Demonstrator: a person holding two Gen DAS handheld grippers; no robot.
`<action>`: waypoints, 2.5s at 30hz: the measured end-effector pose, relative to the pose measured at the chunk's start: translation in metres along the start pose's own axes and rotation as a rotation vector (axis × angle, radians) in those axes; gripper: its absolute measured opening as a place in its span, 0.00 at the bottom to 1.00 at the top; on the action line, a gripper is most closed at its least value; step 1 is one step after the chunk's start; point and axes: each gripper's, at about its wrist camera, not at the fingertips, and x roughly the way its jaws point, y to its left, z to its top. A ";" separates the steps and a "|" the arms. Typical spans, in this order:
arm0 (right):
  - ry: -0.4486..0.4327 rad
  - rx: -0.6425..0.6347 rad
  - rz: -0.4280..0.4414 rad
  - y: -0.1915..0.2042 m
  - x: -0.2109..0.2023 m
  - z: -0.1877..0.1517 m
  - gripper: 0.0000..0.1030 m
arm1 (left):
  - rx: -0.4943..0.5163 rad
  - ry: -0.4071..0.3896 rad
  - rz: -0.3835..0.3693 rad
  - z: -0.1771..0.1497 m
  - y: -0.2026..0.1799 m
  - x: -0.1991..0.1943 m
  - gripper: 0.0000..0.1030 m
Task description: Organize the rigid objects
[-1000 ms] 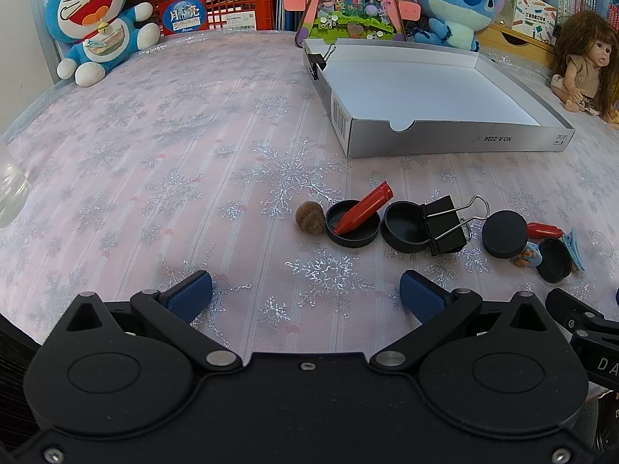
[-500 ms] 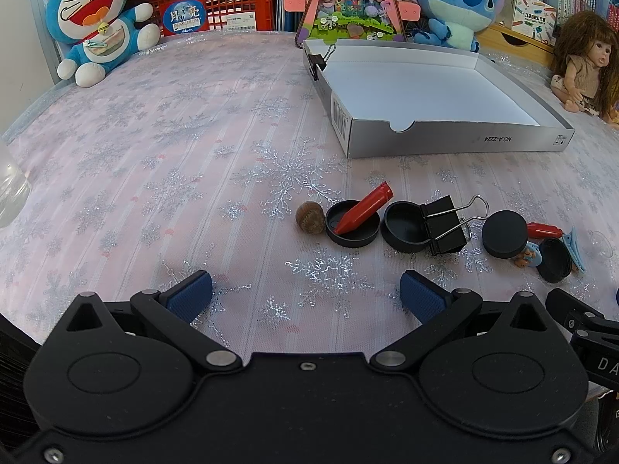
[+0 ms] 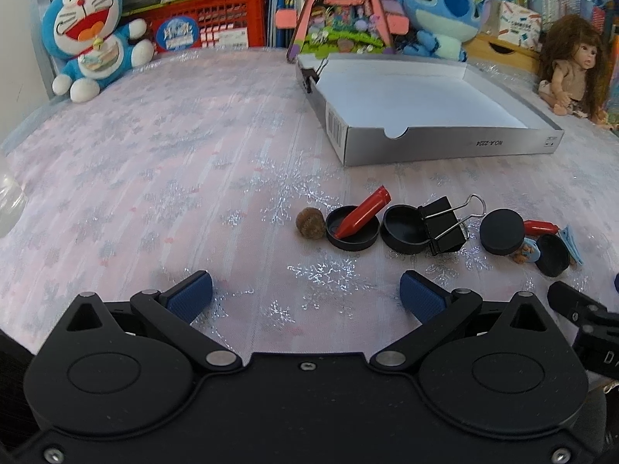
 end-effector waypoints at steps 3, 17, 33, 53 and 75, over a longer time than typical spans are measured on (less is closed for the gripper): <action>-0.005 0.002 0.001 -0.001 0.003 -0.001 1.00 | 0.009 -0.026 -0.006 -0.003 -0.001 -0.001 1.00; -0.108 0.021 -0.004 -0.020 -0.007 0.010 0.76 | -0.027 -0.097 -0.034 0.008 0.017 -0.007 0.50; -0.112 0.058 -0.050 -0.036 0.005 0.015 0.53 | -0.024 -0.126 -0.081 0.012 0.016 0.001 0.30; -0.101 0.034 -0.051 -0.029 0.015 0.012 0.32 | 0.000 -0.161 -0.107 0.012 0.009 0.005 0.19; -0.157 0.042 0.097 -0.026 0.050 0.109 0.32 | -0.061 -0.234 -0.173 0.108 -0.007 0.011 0.19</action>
